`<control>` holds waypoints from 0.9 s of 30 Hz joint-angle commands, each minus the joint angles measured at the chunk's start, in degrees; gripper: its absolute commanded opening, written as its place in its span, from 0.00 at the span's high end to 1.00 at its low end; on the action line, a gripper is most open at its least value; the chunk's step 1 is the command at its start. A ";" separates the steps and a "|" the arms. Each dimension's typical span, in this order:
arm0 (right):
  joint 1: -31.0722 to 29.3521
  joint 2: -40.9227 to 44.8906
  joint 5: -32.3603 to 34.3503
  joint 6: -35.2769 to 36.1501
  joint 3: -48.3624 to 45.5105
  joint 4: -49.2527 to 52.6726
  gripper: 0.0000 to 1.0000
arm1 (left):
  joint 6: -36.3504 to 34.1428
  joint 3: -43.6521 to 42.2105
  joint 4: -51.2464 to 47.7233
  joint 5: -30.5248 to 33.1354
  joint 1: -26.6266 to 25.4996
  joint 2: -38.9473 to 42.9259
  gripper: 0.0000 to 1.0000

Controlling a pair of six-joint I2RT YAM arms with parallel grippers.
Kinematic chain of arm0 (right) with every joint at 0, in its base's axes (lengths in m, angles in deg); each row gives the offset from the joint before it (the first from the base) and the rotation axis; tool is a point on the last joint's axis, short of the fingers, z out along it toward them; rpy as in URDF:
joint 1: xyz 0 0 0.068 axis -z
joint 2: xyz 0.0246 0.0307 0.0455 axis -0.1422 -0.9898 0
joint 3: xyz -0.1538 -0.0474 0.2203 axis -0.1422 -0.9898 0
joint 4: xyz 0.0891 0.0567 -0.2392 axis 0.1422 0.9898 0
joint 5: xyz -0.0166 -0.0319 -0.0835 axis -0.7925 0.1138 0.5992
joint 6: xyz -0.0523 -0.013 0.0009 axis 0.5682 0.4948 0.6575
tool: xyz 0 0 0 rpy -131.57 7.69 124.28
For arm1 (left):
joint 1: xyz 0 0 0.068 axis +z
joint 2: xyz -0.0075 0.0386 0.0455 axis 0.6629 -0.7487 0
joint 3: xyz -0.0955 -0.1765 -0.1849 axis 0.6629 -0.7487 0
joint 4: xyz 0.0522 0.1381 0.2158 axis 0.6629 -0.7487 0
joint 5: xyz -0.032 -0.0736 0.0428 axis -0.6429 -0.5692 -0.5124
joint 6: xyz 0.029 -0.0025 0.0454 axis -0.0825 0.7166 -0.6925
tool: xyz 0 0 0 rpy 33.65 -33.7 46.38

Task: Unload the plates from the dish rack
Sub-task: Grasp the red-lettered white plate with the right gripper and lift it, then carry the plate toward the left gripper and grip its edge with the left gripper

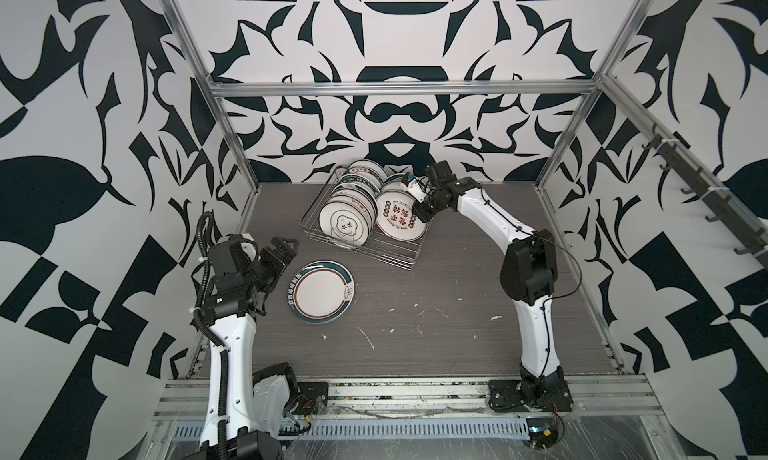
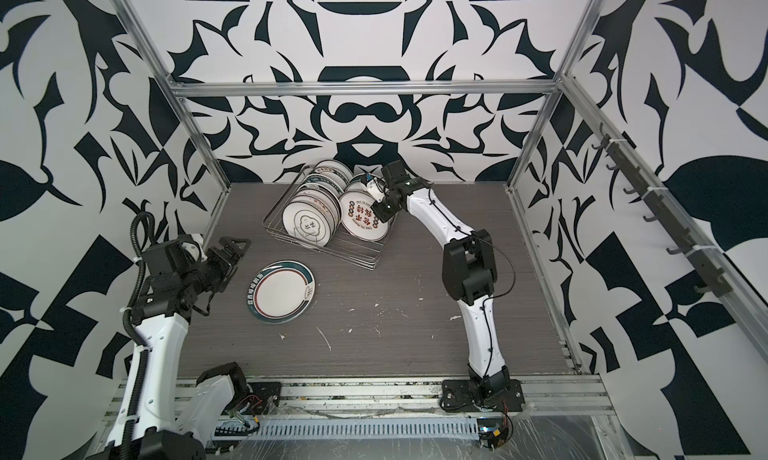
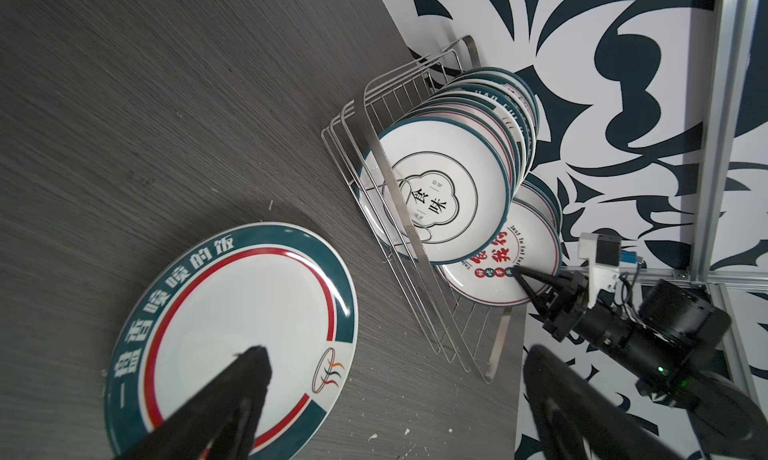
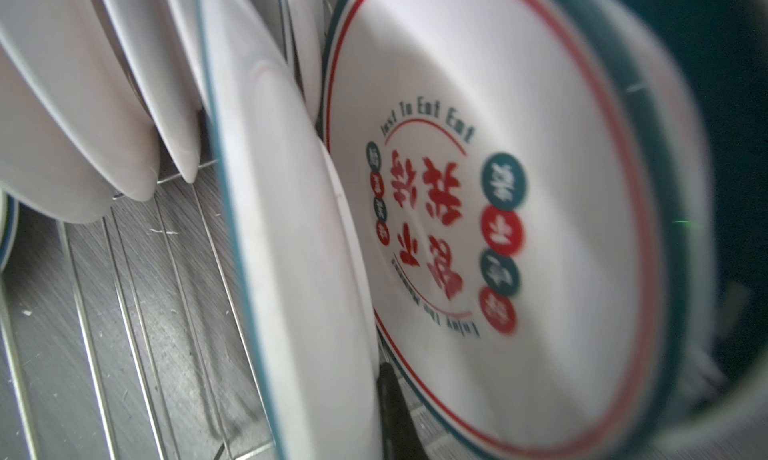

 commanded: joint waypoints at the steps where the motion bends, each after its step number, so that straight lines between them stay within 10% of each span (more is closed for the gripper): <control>1: 0.24 7.42 3.89 0.18 0.00 0.75 1.00 | -1.90 -1.17 0.61 2.98 -0.09 1.25 0.01; 16: 0.19 26.06 8.30 -4.73 -12.73 -7.38 1.00 | 0.27 -2.05 7.29 -5.76 -0.15 -4.12 0.01; 27: 0.14 47.27 5.69 -43.14 -42.16 -37.76 1.00 | 2.90 -4.55 15.58 -7.91 -6.70 -6.17 0.01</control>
